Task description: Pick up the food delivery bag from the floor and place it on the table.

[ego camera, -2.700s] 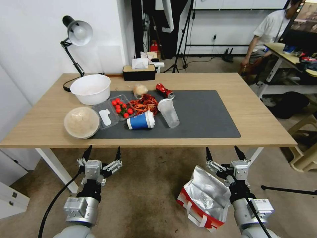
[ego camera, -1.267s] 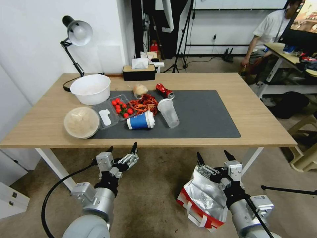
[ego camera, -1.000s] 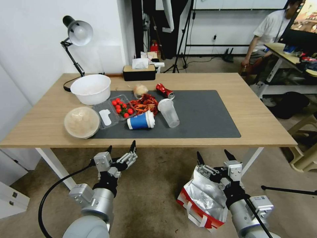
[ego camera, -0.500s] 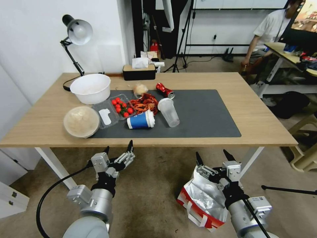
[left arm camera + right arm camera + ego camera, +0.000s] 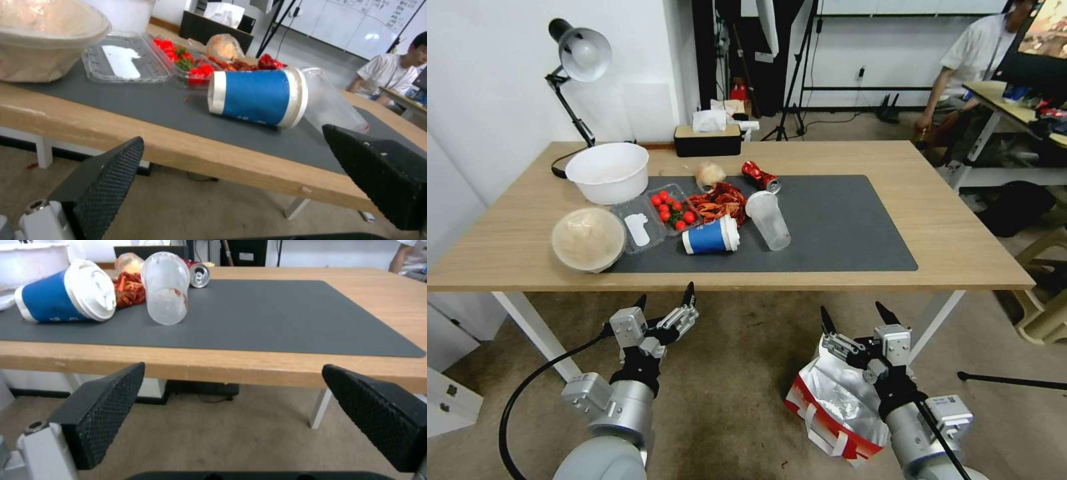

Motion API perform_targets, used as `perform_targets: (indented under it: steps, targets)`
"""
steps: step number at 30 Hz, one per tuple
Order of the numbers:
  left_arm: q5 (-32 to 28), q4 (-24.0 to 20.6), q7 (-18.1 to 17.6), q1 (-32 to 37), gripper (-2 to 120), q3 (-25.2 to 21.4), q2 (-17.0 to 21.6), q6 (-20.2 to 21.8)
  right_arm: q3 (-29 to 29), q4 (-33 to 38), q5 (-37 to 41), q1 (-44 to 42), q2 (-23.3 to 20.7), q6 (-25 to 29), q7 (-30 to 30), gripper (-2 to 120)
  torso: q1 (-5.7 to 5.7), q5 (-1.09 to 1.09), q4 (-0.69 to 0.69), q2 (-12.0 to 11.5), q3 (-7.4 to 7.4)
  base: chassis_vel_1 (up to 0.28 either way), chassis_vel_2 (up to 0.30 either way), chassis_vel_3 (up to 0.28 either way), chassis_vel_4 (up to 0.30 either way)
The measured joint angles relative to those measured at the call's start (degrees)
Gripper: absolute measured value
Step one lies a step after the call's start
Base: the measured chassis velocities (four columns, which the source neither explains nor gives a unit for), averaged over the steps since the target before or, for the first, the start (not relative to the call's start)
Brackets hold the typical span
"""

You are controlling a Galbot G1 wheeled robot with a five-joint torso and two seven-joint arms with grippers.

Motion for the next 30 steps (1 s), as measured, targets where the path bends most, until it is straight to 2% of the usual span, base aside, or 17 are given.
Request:
perform_targets:
  steps: [30]
  targets:
    - [0.26, 0.58, 0.24, -0.27, 100, -0.45, 1.34, 0.39, -0.13, -0.79, 0.09, 0.55, 0.0, 0.02, 0.01, 100, -3.64, 0.0, 0.01, -8.46, -4.83, 0.0, 0.0, 0.0, 0.0]
